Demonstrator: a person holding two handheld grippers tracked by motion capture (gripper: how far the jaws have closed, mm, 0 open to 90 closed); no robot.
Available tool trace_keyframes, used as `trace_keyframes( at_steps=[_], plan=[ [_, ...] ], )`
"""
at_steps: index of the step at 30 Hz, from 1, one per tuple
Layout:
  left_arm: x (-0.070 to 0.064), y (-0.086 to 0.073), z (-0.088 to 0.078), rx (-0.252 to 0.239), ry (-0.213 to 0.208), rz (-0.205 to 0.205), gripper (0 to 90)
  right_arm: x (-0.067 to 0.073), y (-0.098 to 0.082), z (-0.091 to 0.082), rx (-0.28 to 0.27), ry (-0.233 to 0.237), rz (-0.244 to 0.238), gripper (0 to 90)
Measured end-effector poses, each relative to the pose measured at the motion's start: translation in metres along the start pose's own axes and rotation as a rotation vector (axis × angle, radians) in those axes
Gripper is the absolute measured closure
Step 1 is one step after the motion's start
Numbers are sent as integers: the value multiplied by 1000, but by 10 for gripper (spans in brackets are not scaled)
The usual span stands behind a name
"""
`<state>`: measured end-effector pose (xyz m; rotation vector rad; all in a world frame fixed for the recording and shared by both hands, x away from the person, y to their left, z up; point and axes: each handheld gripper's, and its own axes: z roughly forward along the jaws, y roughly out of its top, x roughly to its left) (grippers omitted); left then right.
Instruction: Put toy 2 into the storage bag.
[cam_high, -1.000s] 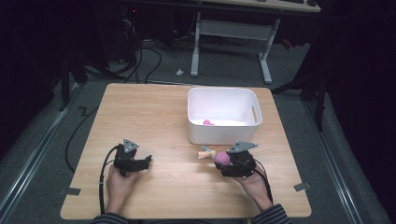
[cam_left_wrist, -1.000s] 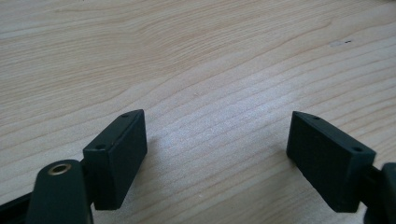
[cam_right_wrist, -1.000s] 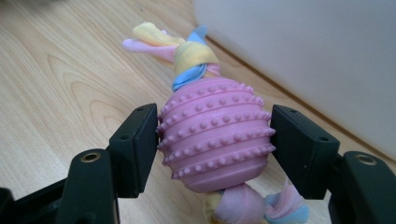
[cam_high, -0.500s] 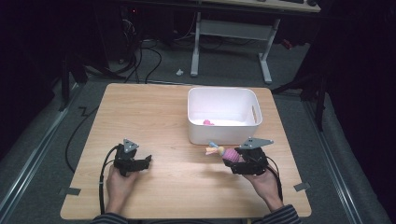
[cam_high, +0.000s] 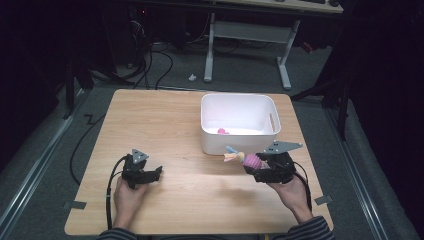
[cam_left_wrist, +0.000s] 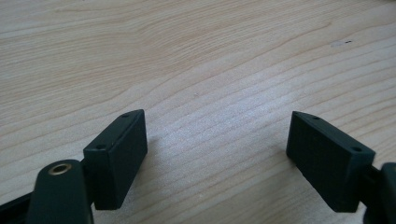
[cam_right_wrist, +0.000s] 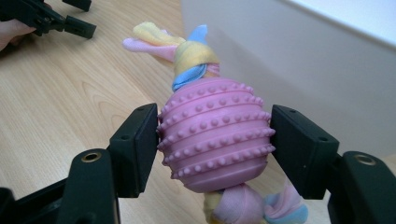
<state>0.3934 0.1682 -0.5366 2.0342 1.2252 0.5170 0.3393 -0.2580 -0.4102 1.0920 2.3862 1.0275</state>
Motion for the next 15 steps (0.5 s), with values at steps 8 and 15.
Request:
trace_keyframes(
  at_steps=[8,15],
  plan=[
    [0,0,0,0,0,-1,206,-7,12,-17,-38,-19,-4,348],
    [0,0,0,0,1,-1,207,-15,25,-31,-68,-40,-6,348]
  ],
)
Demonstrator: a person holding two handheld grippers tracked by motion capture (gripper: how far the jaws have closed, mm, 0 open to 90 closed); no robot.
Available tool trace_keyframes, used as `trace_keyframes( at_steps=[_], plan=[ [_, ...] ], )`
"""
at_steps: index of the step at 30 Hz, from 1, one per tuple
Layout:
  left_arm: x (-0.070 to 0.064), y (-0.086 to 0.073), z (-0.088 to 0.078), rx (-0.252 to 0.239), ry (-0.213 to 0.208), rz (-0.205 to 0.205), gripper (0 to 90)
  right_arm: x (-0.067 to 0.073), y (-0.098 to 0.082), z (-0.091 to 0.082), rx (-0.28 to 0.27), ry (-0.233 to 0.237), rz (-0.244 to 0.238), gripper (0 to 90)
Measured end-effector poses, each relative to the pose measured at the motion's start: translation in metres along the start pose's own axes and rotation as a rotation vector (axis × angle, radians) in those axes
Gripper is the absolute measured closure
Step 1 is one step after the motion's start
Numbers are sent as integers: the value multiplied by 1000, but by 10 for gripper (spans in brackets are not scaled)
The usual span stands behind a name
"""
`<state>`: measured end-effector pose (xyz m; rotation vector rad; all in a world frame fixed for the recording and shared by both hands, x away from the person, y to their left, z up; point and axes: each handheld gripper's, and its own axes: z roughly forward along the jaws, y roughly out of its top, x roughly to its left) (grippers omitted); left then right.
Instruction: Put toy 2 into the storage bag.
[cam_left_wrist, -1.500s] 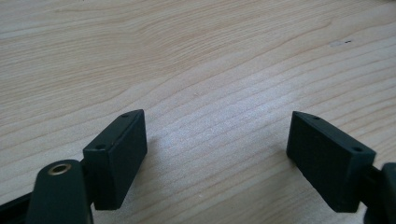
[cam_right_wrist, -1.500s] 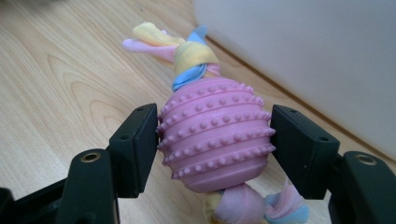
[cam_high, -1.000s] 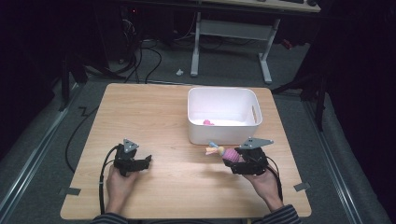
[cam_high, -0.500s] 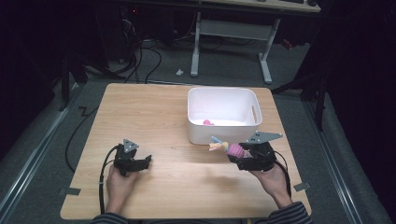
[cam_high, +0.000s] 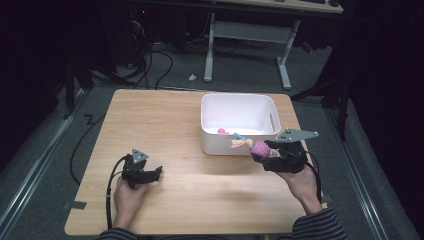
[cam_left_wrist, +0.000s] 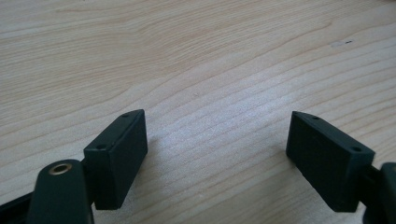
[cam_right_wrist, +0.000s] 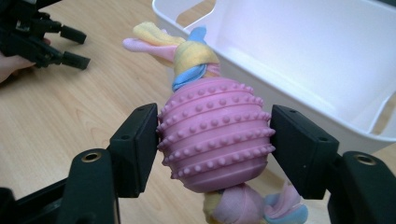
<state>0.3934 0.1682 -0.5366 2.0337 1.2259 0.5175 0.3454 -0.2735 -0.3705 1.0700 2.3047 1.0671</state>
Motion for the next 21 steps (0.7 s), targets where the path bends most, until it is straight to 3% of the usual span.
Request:
trace_keyframes(
  at_steps=[10,21],
  plan=[
    [0,0,0,0,0,-1,208,-19,22,-5,-25,-32,-1,349],
    [0,0,0,0,0,-1,208,-30,44,9,-16,-39,-22,349]
  ],
)
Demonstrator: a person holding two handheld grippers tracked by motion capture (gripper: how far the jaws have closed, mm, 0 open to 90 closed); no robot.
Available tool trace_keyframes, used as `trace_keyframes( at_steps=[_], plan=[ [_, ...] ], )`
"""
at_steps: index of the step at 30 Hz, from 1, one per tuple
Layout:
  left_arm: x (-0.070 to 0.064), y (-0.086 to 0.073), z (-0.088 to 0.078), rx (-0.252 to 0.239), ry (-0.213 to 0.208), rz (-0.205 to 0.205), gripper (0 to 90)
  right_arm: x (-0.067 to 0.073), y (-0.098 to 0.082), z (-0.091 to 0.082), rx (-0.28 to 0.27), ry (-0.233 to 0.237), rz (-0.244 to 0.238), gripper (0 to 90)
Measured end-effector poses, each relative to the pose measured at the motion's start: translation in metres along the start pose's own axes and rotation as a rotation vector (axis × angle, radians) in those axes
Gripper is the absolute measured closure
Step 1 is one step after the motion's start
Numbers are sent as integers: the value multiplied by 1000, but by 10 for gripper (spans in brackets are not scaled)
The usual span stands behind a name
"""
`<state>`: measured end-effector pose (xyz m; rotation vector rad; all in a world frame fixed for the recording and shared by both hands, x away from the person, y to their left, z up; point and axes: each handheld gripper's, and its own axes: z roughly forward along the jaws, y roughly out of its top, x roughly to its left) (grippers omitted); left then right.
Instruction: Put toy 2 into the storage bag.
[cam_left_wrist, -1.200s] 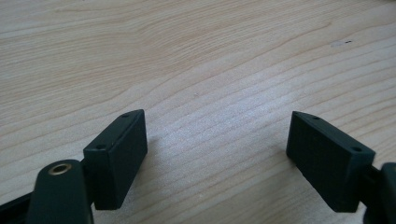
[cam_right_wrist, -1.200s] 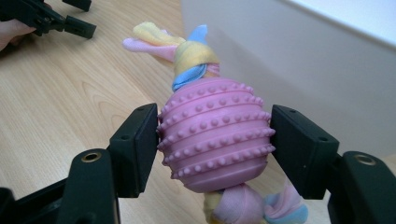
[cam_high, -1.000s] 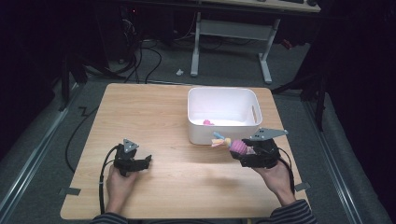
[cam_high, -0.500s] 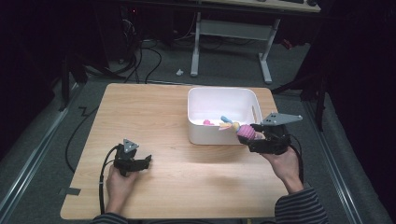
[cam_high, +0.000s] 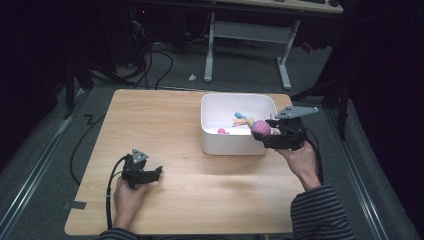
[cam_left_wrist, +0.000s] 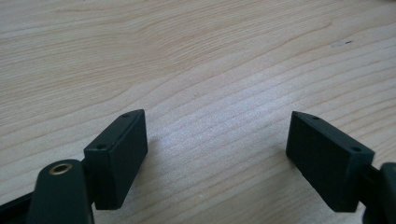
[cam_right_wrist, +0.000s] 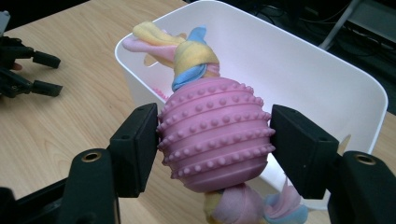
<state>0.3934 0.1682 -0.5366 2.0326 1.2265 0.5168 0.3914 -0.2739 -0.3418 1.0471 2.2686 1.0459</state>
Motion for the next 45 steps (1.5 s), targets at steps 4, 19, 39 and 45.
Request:
trace_keyframes(
  at_steps=[4,19,39,45],
  plan=[
    [0,0,0,0,0,0,208,-4,7,7,4,1,-13,348],
    [0,0,0,0,0,0,208,-17,19,41,19,26,5,347],
    [0,0,0,0,1,1,208,-25,9,80,86,76,-6,341],
    [0,0,0,0,1,1,208,-27,4,80,88,88,3,314]
  ],
)
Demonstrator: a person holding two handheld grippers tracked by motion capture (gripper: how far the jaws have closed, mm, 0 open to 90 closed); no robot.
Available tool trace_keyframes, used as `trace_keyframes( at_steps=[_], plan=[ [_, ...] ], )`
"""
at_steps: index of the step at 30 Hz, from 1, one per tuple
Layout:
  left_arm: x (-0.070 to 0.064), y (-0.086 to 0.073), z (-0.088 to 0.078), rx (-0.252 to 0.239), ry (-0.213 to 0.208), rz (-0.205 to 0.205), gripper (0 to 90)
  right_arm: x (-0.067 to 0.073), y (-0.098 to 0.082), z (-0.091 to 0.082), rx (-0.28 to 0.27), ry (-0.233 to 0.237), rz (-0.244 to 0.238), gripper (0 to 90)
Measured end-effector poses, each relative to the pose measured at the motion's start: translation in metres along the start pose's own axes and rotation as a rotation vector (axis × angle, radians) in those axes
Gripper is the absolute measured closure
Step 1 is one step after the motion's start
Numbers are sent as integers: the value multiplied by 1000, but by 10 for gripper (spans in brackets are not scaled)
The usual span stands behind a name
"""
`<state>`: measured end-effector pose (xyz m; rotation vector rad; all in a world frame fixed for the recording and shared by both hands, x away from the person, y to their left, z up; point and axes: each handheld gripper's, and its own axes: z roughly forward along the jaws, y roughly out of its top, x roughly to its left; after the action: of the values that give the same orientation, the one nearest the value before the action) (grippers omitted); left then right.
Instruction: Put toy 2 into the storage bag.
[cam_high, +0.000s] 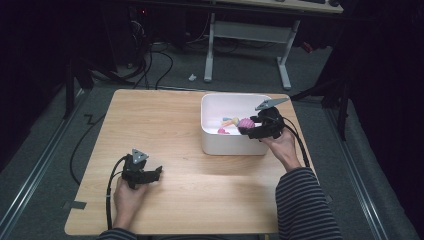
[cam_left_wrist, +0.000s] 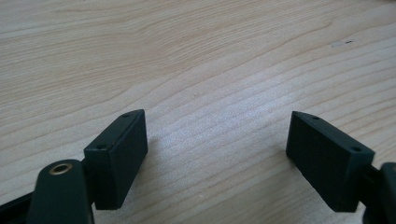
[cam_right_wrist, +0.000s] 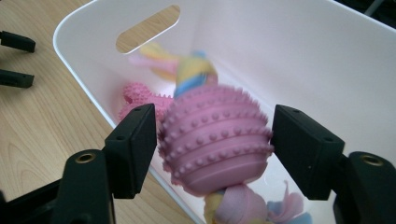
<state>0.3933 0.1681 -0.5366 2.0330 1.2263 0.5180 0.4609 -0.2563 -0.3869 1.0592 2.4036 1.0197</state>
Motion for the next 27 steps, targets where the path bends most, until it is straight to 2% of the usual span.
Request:
trace_keyframes(
  at_steps=[3,8,11,15,21,24,27],
  plan=[
    [0,0,0,0,0,0,208,0,0,-5,-30,15,21,287],
    [0,0,0,0,1,0,209,6,-6,-18,-67,-23,28,289],
    [0,0,0,0,1,-1,209,14,-16,-29,-94,-57,38,309],
    [0,0,0,0,1,-1,209,23,-31,-43,-125,-79,43,315],
    [0,0,0,0,2,-1,210,34,-57,-60,-122,-97,57,323],
    [0,0,0,0,2,-1,210,35,-69,-66,-115,-116,60,327],
    [0,0,0,0,2,-1,210,35,-80,-70,-117,-123,87,329]
  ],
)
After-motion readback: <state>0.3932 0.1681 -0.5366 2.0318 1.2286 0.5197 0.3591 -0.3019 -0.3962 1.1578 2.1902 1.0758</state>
